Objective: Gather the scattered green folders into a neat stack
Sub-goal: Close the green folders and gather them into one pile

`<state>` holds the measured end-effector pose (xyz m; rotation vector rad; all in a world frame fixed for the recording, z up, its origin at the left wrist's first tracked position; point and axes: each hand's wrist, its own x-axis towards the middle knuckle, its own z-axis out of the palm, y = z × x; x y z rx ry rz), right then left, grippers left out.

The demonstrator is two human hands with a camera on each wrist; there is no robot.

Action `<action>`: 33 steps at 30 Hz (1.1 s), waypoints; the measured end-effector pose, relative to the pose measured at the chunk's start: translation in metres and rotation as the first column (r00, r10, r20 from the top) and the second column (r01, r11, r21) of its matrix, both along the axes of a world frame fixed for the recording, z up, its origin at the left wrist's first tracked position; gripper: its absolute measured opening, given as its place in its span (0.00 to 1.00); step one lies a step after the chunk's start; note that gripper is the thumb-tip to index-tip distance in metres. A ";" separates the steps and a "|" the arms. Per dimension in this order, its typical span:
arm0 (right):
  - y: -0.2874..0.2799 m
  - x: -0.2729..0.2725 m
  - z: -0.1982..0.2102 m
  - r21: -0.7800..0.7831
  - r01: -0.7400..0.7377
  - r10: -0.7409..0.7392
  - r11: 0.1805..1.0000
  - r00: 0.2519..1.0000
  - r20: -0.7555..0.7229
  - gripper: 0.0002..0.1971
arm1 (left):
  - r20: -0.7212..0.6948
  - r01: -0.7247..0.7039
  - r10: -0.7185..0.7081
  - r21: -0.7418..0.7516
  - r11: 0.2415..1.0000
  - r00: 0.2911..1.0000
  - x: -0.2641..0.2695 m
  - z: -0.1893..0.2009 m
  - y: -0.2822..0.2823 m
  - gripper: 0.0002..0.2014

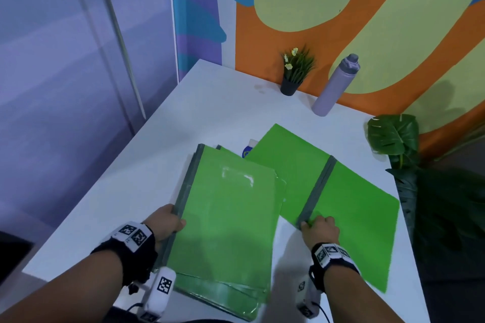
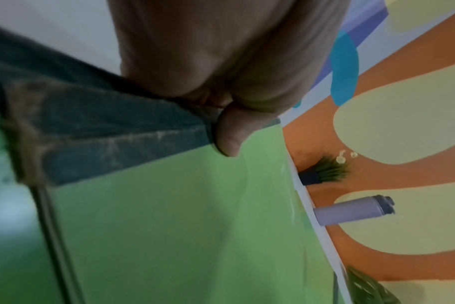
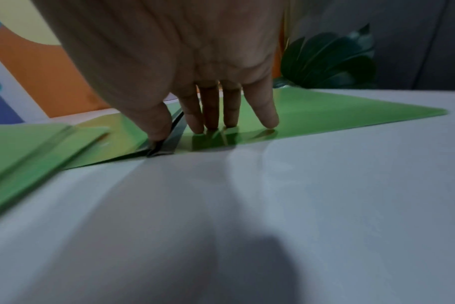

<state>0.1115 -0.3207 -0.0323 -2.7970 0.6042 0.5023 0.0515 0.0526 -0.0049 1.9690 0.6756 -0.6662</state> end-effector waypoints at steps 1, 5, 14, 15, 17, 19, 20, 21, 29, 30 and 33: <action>-0.011 0.001 0.001 -0.019 0.035 -0.035 0.999 0.999 -0.010 0.24 | 0.010 -0.021 0.021 0.001 1.000 1.000 0.000 -0.001 0.005 0.18; -0.029 0.006 0.004 -0.092 0.130 -0.135 0.987 0.989 -0.056 0.29 | 0.045 -0.139 0.139 0.013 0.990 0.989 -0.003 -0.003 0.023 0.18; 0.000 -0.007 -0.009 0.014 0.176 -0.177 0.984 0.983 0.048 0.19 | -0.003 -0.275 0.276 -0.094 0.957 0.961 -0.013 -0.023 0.019 0.23; 0.001 -0.008 -0.009 0.023 0.182 -0.183 0.983 0.982 0.050 0.23 | -0.004 -0.273 0.274 -0.119 0.955 0.962 -0.013 -0.031 0.021 0.25; 0.004 -0.009 -0.008 0.004 0.171 -0.171 0.985 0.985 0.013 0.28 | -0.006 -0.268 0.270 -0.147 0.952 0.963 -0.013 -0.034 0.021 0.26; 0.005 -0.009 -0.007 -0.014 0.143 -0.144 0.990 0.989 -0.021 0.25 | 0.016 -0.286 0.292 -0.156 0.946 0.956 -0.012 -0.032 0.019 0.24; 0.004 -0.010 -0.006 -0.023 0.134 -0.134 0.991 0.991 -0.027 0.22 | 0.031 -0.301 0.309 -0.156 0.941 0.951 -0.011 -0.030 0.017 0.22; 0.002 -0.011 -0.005 -0.032 0.126 -0.127 0.992 0.991 -0.031 0.19 | 0.049 -0.310 0.320 -0.151 0.939 0.946 -0.010 -0.029 0.017 0.21; -0.016 -0.007 -0.002 -0.068 0.203 -0.205 0.977 0.978 -0.027 0.20 | 0.044 -0.292 0.296 -0.076 0.953 0.954 -0.008 -0.036 0.025 0.21; -0.014 -0.006 0.000 -0.074 0.182 -0.184 0.981 0.983 -0.020 0.21 | 0.032 -0.285 0.288 -0.079 0.955 0.957 -0.009 -0.039 0.026 0.23; -0.002 -0.006 0.001 -0.103 0.155 -0.161 0.983 0.985 -0.060 0.28 | 0.000 -0.269 0.270 -0.079 0.960 0.963 -0.010 -0.047 0.027 0.26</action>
